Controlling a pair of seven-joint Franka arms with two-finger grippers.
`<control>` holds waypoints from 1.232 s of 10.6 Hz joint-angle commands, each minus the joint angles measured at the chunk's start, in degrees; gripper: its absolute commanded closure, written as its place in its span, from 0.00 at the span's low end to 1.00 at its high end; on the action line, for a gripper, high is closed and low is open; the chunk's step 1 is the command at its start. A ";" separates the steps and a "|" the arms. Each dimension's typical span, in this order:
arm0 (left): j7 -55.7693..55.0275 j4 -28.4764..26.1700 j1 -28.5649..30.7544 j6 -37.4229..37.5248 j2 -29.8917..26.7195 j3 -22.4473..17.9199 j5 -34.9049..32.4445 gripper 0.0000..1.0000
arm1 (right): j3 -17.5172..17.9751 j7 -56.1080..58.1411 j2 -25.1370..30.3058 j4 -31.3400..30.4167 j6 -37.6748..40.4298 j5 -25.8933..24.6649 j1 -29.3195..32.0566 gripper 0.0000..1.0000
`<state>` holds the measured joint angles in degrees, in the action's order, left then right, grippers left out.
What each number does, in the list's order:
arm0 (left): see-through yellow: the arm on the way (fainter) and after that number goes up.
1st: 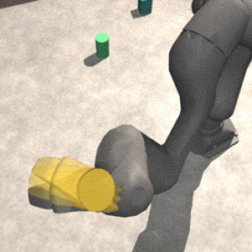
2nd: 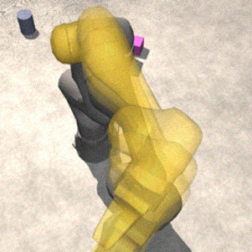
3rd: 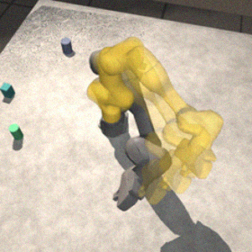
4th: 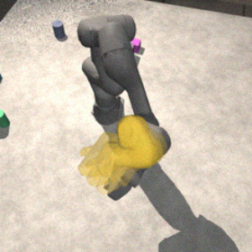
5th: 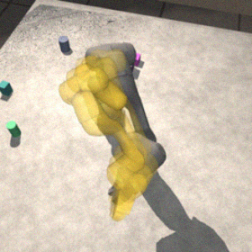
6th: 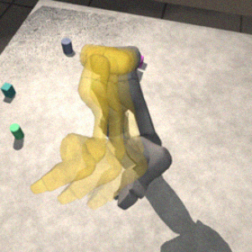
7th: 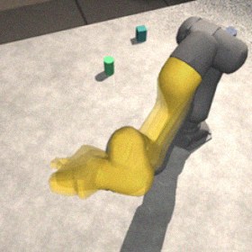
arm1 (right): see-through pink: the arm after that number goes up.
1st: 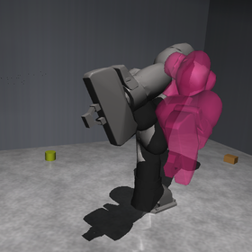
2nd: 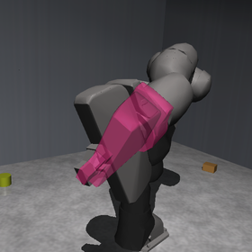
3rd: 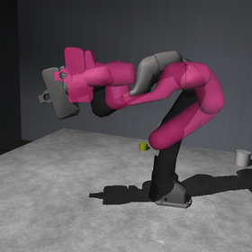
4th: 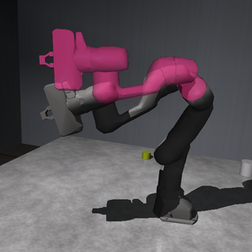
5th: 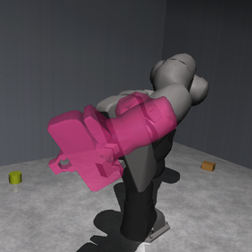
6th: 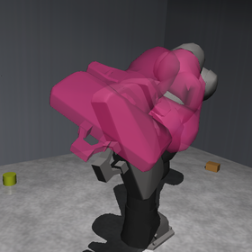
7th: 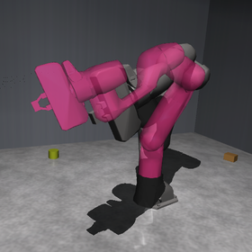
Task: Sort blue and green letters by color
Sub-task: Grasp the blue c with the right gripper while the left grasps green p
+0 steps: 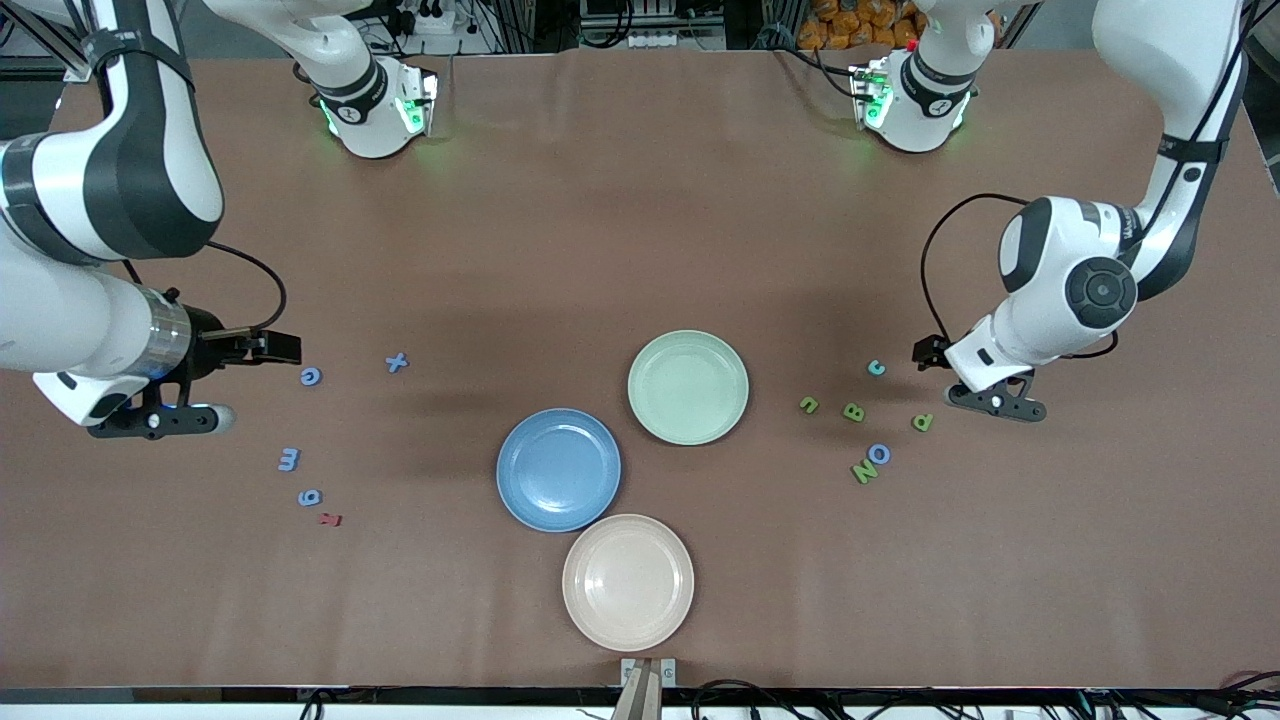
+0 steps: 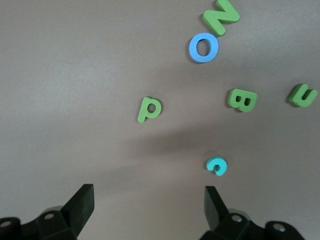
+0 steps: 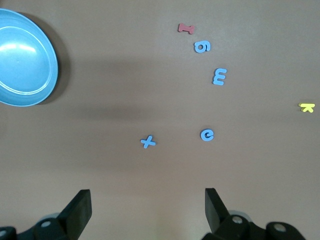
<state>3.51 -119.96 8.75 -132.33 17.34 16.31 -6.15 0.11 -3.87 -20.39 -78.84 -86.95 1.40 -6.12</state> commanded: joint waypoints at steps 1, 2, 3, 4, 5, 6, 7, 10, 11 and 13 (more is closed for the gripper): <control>3.17 0.87 1.53 -4.50 4.35 0.22 -1.49 0.06 | 0.15 2.01 0.70 0.70 0.56 0.01 0.06 0.00; 3.61 0.96 1.53 -6.00 5.50 0.13 -3.14 0.09 | 0.06 3.07 0.79 0.53 0.12 0.10 0.49 0.00; 3.52 1.13 1.71 -8.10 6.90 0.04 -7.16 0.13 | -0.20 8.47 0.70 0.62 0.03 0.01 0.76 0.00; 3.52 1.31 1.88 -9.16 8.22 -0.04 -8.07 0.14 | -0.20 14.36 0.18 0.18 -0.06 0.10 1.80 0.00; 3.44 1.66 2.32 -9.18 8.75 0.04 -8.17 0.16 | -0.20 15.98 0.08 -1.74 -0.50 0.45 2.68 0.00; 3.44 1.75 2.32 -9.18 8.93 0.04 -8.17 0.21 | -0.20 16.00 0.87 -5.50 -4.07 0.62 2.61 0.00; 3.35 2.27 2.41 -9.18 9.55 0.04 -8.17 0.22 | -0.29 15.91 3.48 -13.63 -12.54 0.54 2.00 0.00; 2.82 5.43 2.24 -9.18 12.53 0.04 -8.08 0.24 | -0.20 16.17 11.05 -38.70 -37.53 1.24 3.04 0.00; 2.65 6.05 1.97 -9.18 13.41 0.04 -7.91 0.25 | -0.20 16.70 11.33 -44.41 -44.29 1.24 3.65 0.00; 2.64 6.15 1.80 -9.26 13.94 0.04 -7.82 0.30 | -0.29 18.72 10.99 -54.80 -61.69 1.24 3.92 0.00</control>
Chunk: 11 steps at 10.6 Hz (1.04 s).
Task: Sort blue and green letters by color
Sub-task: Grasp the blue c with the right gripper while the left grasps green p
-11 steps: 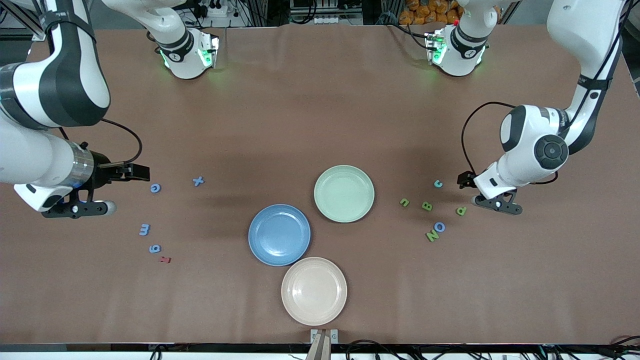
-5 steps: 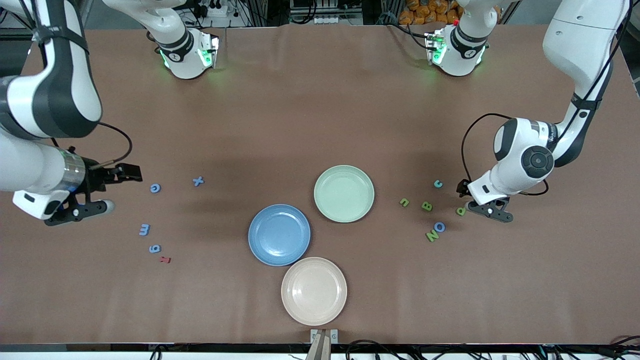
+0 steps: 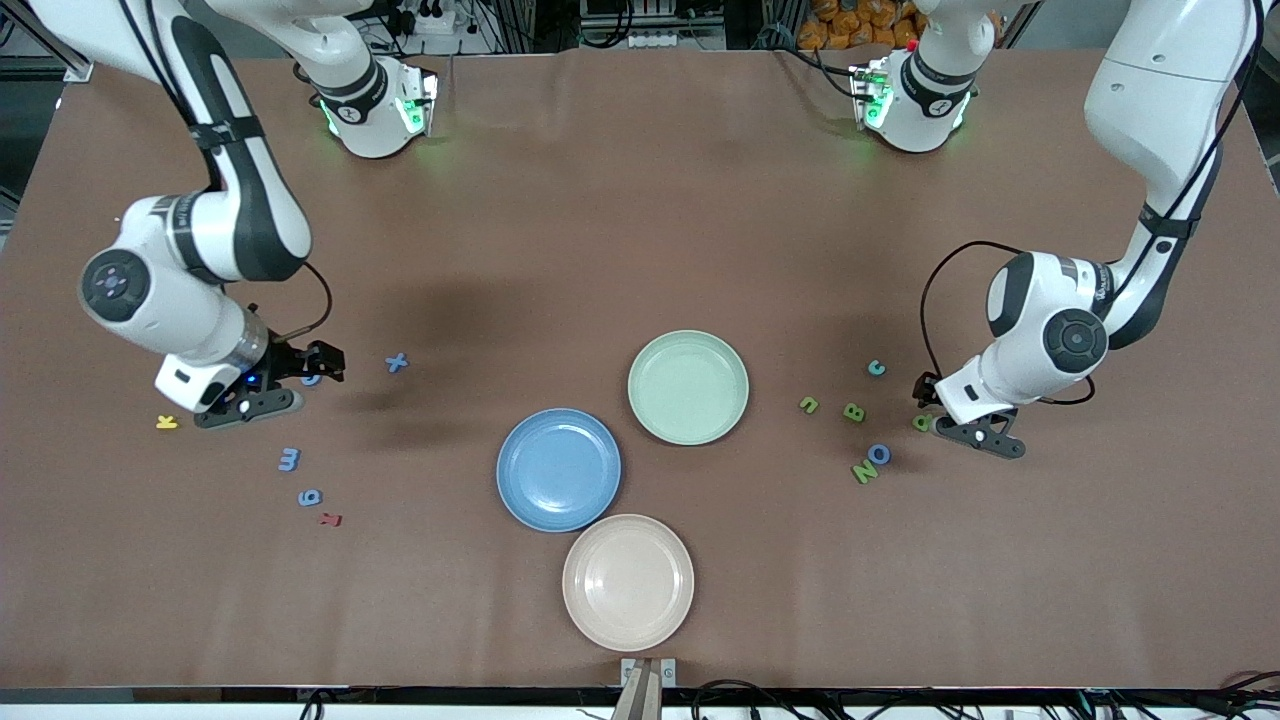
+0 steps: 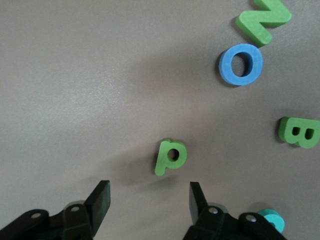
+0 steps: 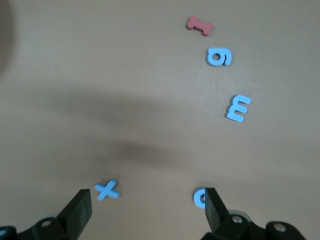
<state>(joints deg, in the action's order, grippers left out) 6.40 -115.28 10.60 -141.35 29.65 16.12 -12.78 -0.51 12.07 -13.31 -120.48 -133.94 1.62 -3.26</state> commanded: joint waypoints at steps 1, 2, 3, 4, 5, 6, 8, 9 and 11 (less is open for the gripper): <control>-0.34 1.98 -0.31 -0.33 2.07 0.23 -1.20 0.31 | 0.34 2.87 3.91 -14.69 -15.29 1.02 1.23 0.00; -0.51 3.03 -0.49 -0.51 3.30 0.23 -1.20 0.31 | 0.34 3.74 3.56 -16.35 -16.60 0.93 2.45 0.00; -0.51 3.74 -0.58 -0.86 4.44 0.23 -1.20 0.32 | 0.34 7.57 2.16 -17.07 -19.14 0.93 4.38 0.00; -0.51 3.75 -0.58 -0.86 4.54 0.23 -1.20 0.32 | 0.34 10.22 0.49 -17.25 -20.47 0.93 6.05 0.00; -0.51 3.83 -0.58 -0.86 4.63 0.23 -1.37 0.38 | 0.34 11.21 -0.74 -17.16 -20.66 0.93 7.20 0.00; -0.51 3.92 -0.66 -0.86 4.63 0.23 -1.29 0.39 | 0.34 11.30 -2.06 -17.16 -21.35 0.93 7.82 0.00; -0.51 4.45 -0.66 -0.86 4.71 0.23 -1.37 0.43 | 0.34 11.30 -4.87 -17.07 -24.60 1.02 8.00 0.00; -0.51 4.54 -0.75 -0.86 4.72 0.23 -1.29 0.46 | 0.34 11.22 -6.19 -17.07 -26.35 1.02 8.00 0.00; -0.51 5.15 -1.19 -0.86 4.98 0.23 -1.29 0.54 | 0.25 11.22 -7.43 -16.90 -26.81 1.02 8.00 0.00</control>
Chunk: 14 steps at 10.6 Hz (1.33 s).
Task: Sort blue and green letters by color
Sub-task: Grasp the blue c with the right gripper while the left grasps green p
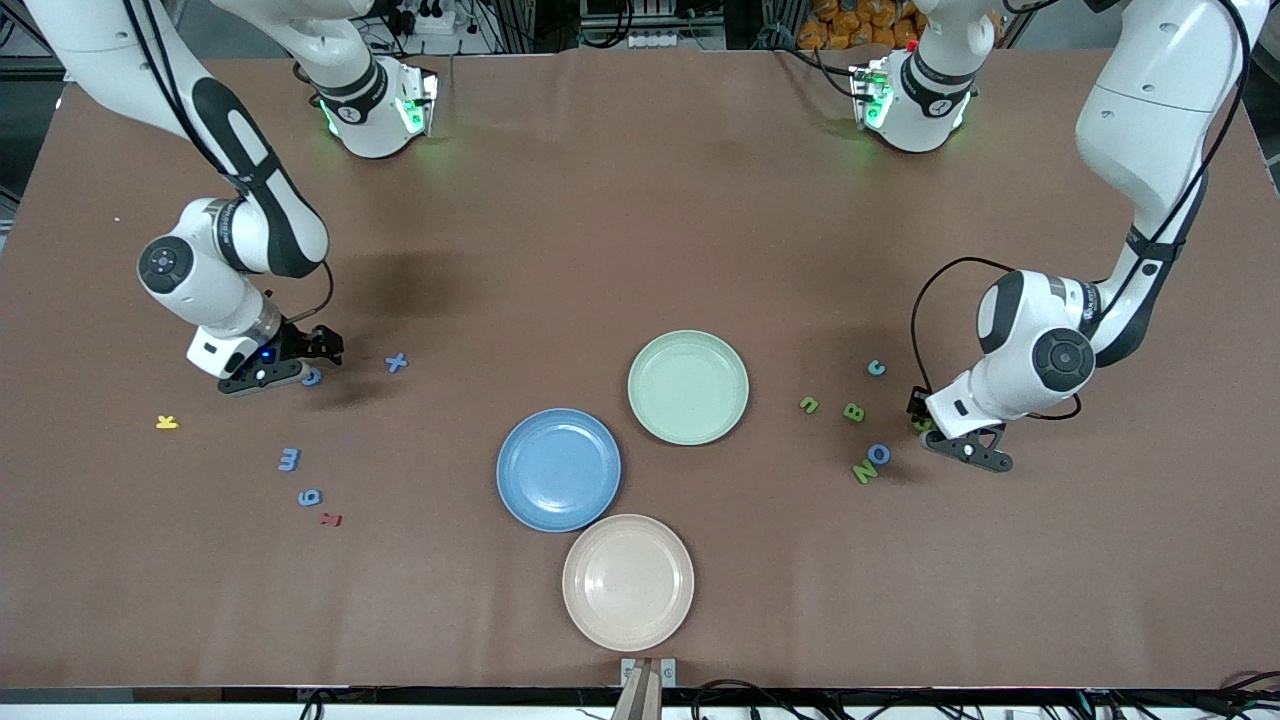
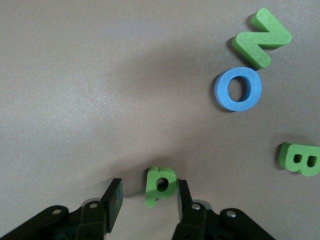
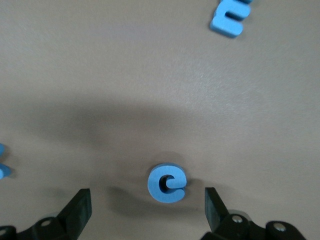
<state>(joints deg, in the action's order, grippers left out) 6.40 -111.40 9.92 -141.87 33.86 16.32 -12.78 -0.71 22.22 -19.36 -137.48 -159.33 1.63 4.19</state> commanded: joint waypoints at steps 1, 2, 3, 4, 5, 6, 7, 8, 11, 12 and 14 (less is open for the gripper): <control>-0.51 1.45 -0.52 -0.34 0.94 0.02 -1.29 0.59 | 0.45 1.07 -2.26 0.20 -2.47 1.09 0.56 0.00; -0.51 1.45 -0.52 -0.34 1.03 0.02 -1.29 0.61 | 0.45 0.99 -2.70 0.20 -2.83 1.09 0.56 0.00; -0.60 1.45 -0.52 -0.34 1.03 0.02 -1.29 0.61 | 0.45 0.73 -2.70 0.29 -2.75 1.09 0.65 0.26; -0.60 1.45 -0.52 -0.34 1.12 0.02 -1.29 0.61 | 0.45 0.46 -2.27 0.29 -2.57 1.18 0.65 0.50; -0.60 1.45 -0.52 -0.34 1.29 0.02 -1.29 0.61 | 0.45 0.20 -2.26 0.29 -2.48 1.18 0.65 0.68; -0.60 1.45 -0.52 -0.34 1.47 0.02 -1.29 0.61 | 0.45 0.20 -2.26 0.29 -2.48 1.36 0.82 0.80; -0.60 1.54 -0.52 -0.34 1.47 0.02 -1.29 0.73 | 0.45 0.37 -2.44 0.29 -2.48 1.62 1.43 0.82; -0.51 1.54 -0.60 -0.34 1.38 0.02 -1.29 0.93 | 0.45 0.37 -2.44 0.29 -2.48 1.62 1.87 0.82; -1.04 3.20 -1.13 0.45 0.51 0.46 -1.20 1.00 | 0.63 0.02 0.88 1.59 2.66 1.71 1.44 0.88; -1.39 3.90 -2.61 2.20 -0.37 0.55 -1.11 1.00 | 0.63 -3.29 3.25 4.13 10.10 1.97 0.48 0.88; -7.15 6.44 -7.96 7.72 -2.65 0.64 -0.67 1.00 | 0.63 -10.06 4.42 6.26 15.44 7.38 -5.03 0.88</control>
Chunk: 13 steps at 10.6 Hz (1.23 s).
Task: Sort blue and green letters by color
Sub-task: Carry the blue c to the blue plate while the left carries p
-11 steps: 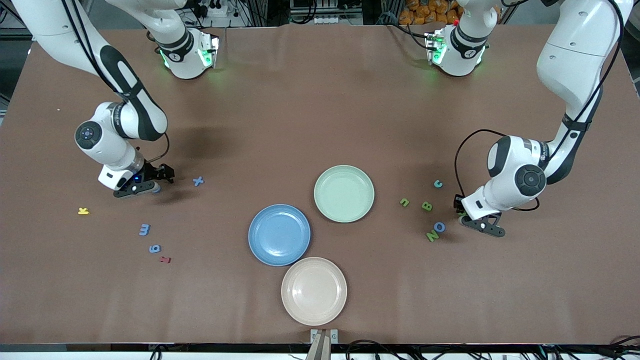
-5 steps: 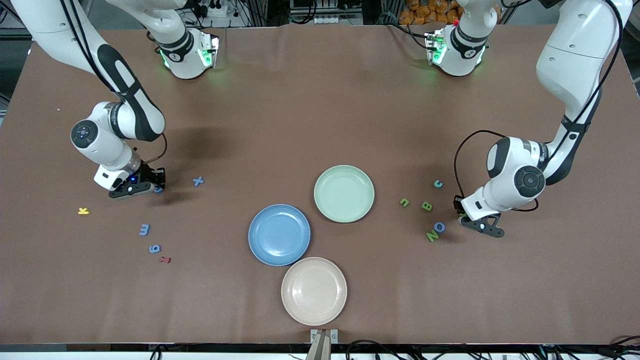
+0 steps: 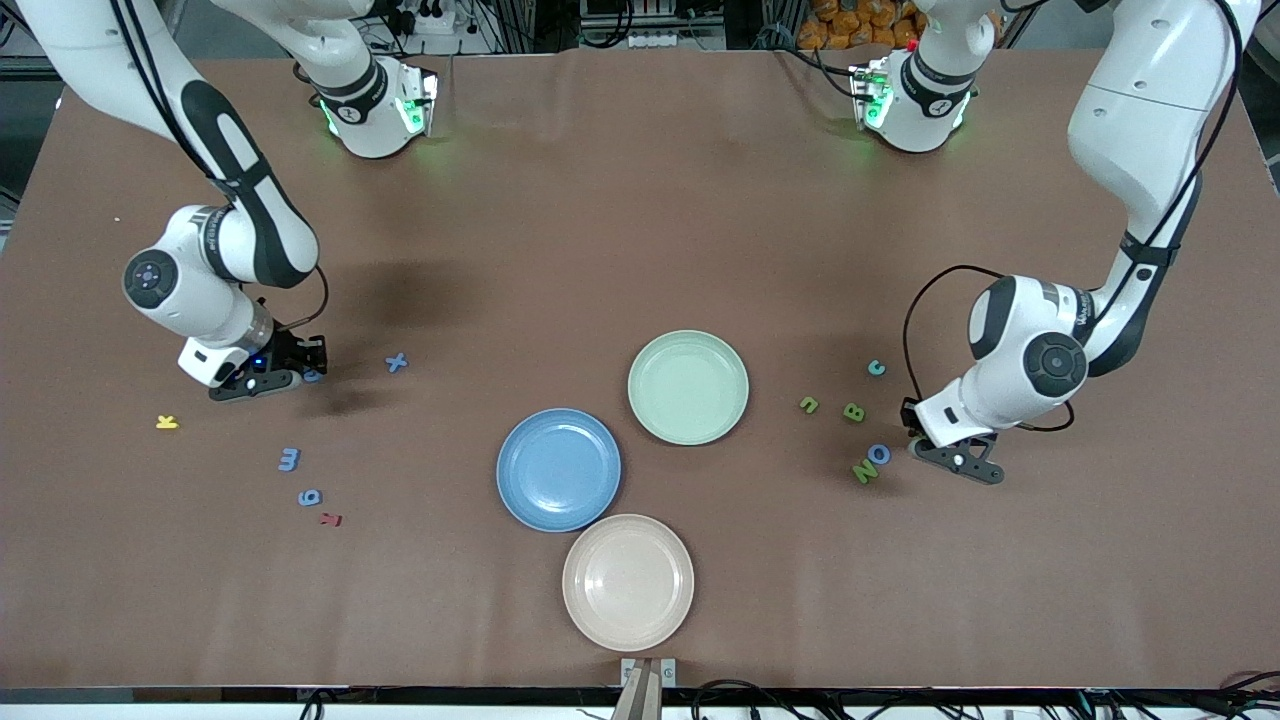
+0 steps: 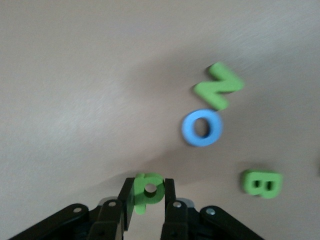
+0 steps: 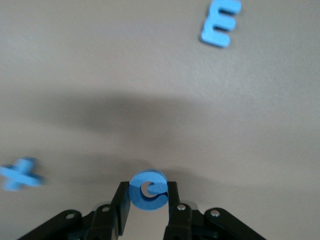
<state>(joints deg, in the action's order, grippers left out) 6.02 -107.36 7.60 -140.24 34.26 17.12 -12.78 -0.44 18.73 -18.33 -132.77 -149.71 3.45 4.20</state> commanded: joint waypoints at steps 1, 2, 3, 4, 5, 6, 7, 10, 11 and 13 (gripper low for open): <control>-12.73 4.07 -9.49 8.65 -3.32 -0.15 -0.67 1.00 | 0.35 -8.51 3.13 2.25 5.66 9.61 -8.47 0.88; -18.10 4.95 -12.75 9.46 -3.41 -0.15 -0.67 1.00 | 0.35 -11.32 3.04 3.39 6.27 11.39 -11.20 0.88; -22.59 5.40 -15.22 9.46 -3.58 0.11 -0.41 1.00 | 0.35 -16.22 2.87 4.27 6.19 11.58 -13.84 0.88; -27.16 5.75 -16.90 9.46 -3.58 1.50 -0.41 1.00 | 0.26 -22.10 2.34 5.49 5.93 11.58 -17.43 0.88; -33.03 6.45 -18.13 9.46 -3.06 3.34 -0.41 1.00 | 0.26 -28.85 1.03 7.68 5.84 11.58 -20.51 0.88; -38.58 6.81 -19.54 9.38 -2.27 4.41 -0.49 1.00 | 0.26 -34.93 -0.81 10.31 5.84 11.58 -23.68 0.87; -43.59 8.29 -22.68 9.38 -1.13 4.42 -0.41 1.00 | 0.26 -40.47 -2.74 13.39 6.01 11.58 -26.23 0.87; -50.05 11.11 -26.41 9.38 1.77 4.33 -0.50 0.56 | 0.18 -57.18 -9.15 22.88 6.36 11.49 -32.39 0.87; -49.80 11.29 -26.41 9.38 1.87 4.33 -0.58 0.01 | 0.18 -60.53 -11.53 26.13 6.28 11.49 -33.37 0.87; -50.14 12.08 -25.79 9.46 1.17 4.33 -0.41 0.00 | 0.09 -64.59 -15.84 32.37 5.75 11.41 -34.17 0.87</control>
<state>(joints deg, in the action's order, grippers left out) -43.06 -97.68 -19.03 -131.80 35.21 21.39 -12.77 0.28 -41.48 -28.10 -108.98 -144.36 14.35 -29.36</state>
